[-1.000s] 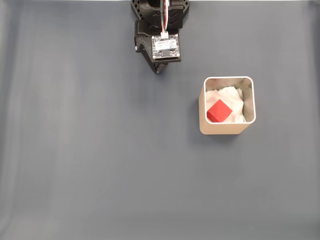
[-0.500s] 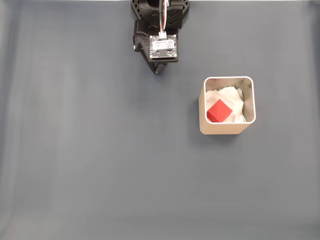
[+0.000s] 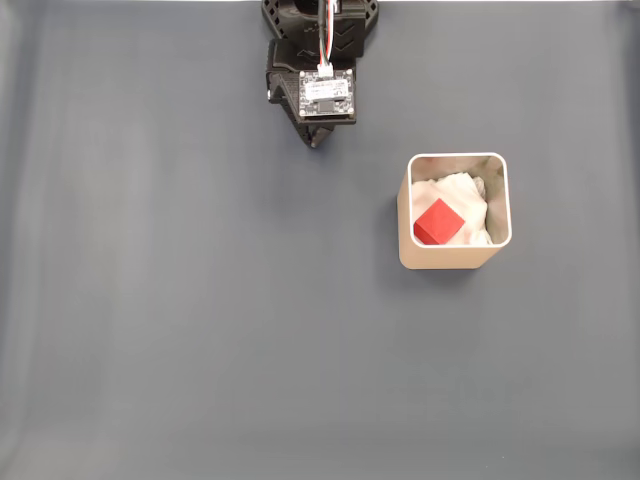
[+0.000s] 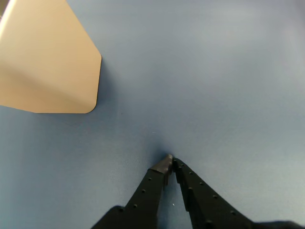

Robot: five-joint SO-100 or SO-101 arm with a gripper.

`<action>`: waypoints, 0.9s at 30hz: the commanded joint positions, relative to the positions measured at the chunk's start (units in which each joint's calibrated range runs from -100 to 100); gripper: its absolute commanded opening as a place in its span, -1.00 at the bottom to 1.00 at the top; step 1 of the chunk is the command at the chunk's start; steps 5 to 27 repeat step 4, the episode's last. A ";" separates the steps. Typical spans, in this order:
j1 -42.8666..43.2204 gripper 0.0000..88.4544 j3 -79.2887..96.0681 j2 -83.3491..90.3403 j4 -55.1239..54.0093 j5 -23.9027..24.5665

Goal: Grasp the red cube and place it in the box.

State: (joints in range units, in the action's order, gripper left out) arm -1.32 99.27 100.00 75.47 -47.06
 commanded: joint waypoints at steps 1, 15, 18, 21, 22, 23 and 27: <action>-0.64 -0.98 0.55 -0.09 0.98 0.34; -0.64 -0.98 0.55 -0.09 0.98 0.34; -0.64 -0.98 0.55 -0.09 0.98 0.34; -0.64 -0.98 0.55 -0.09 0.98 0.34; -0.64 -0.98 0.55 -0.09 0.98 0.34; -0.64 -0.98 0.55 -0.09 0.98 0.34; -0.64 -0.98 0.55 -0.09 0.98 0.34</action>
